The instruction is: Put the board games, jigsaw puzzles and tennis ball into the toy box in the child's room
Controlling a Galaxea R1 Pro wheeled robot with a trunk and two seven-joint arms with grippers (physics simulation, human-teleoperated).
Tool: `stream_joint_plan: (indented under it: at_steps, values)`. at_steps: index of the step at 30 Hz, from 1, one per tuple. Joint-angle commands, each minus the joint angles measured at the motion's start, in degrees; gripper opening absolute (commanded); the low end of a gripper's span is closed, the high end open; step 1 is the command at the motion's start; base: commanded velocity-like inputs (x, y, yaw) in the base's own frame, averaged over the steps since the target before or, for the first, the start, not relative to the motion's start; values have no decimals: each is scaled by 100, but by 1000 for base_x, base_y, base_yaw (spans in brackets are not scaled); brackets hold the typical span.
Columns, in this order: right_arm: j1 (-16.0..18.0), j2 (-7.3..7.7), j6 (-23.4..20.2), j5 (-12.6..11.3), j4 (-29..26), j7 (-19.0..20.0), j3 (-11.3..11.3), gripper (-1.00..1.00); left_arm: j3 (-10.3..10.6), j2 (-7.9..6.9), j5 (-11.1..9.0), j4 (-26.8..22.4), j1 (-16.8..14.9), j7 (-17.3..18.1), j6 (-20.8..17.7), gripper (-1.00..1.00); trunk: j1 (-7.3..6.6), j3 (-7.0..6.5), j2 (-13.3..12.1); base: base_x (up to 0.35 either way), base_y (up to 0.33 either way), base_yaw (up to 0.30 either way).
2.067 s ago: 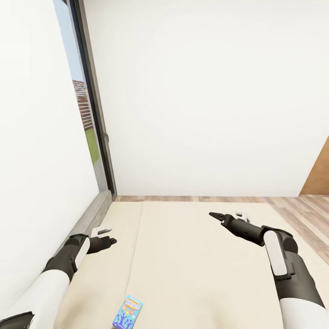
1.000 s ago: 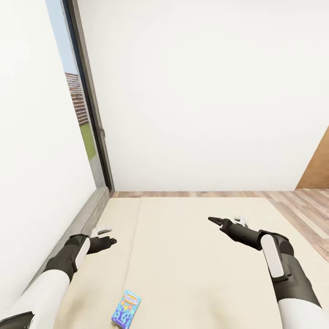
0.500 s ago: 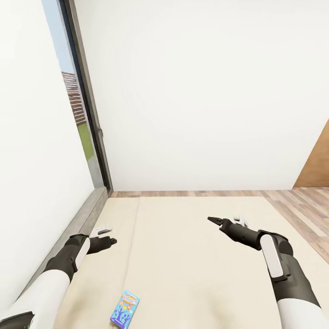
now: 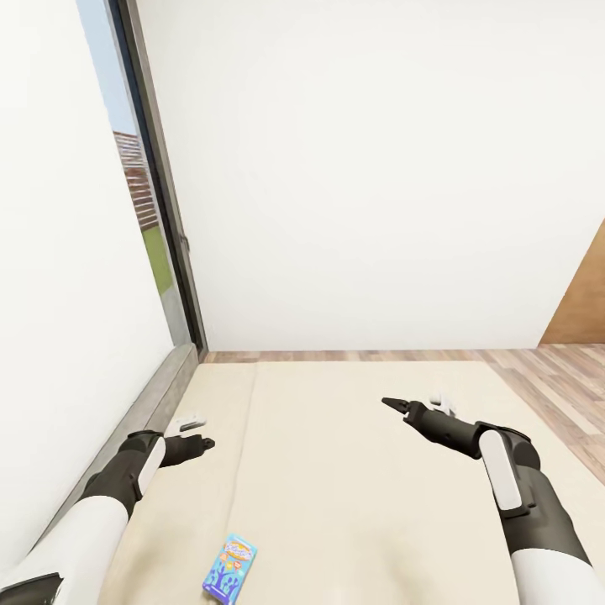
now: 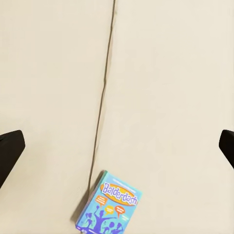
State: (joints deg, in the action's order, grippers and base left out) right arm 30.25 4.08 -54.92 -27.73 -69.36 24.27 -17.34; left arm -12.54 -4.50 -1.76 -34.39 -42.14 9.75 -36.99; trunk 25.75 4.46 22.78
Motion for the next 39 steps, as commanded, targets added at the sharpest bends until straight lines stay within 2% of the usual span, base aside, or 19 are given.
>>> stream_joint_plan:
  at_steps: [1,28,33,39]
  values:
    - [7,-5,-26,38,-2,51,-9,100,-20,-1,-17,-6,-5,16,-36,100,4,18,13,0,0,0]
    - [7,0,-27,37,53,-17,-24,100,-23,-25,-30,-21,-5,102,-38,100,4,249,13,0,0,0]
    - [7,3,-27,42,54,-18,-24,100,-26,-122,-36,-23,-10,552,-59,100,4,296,13,0,0,0]
    - [7,4,-27,47,54,-19,-24,100,-34,-464,-20,-23,-13,1483,-107,100,4,353,13,0,0,0]
